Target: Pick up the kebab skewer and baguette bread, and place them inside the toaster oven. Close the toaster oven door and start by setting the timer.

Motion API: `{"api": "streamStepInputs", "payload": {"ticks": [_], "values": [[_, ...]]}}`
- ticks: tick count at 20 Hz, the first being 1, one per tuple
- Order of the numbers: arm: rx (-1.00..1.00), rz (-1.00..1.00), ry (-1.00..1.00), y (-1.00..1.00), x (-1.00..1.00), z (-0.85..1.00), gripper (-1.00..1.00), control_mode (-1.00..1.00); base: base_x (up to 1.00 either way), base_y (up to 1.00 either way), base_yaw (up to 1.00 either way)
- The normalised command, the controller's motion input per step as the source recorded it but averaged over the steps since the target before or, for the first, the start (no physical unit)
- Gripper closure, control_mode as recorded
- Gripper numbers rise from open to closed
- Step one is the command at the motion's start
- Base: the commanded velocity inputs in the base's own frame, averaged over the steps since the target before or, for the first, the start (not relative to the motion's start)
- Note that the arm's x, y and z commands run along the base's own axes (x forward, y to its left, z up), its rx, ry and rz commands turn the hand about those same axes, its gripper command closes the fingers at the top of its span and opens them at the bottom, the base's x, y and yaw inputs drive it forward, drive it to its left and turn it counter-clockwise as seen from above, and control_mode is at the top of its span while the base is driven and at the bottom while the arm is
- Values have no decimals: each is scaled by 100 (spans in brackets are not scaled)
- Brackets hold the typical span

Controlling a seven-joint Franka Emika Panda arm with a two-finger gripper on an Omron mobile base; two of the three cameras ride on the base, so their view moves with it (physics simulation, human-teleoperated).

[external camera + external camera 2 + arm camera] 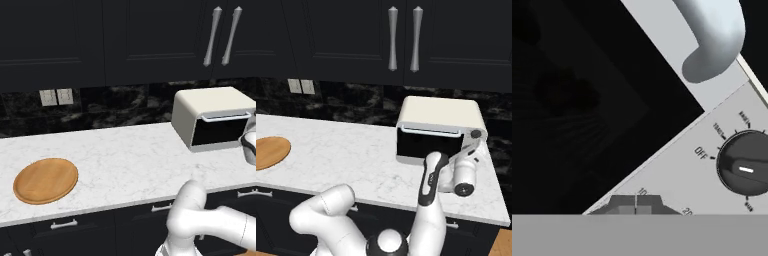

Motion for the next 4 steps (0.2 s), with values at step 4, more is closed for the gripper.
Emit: {"api": "streamStepInputs", "payload": {"ticks": [4], "values": [[-19,-2,0,-100,29,-20,100,-100,0,0,0]]}}
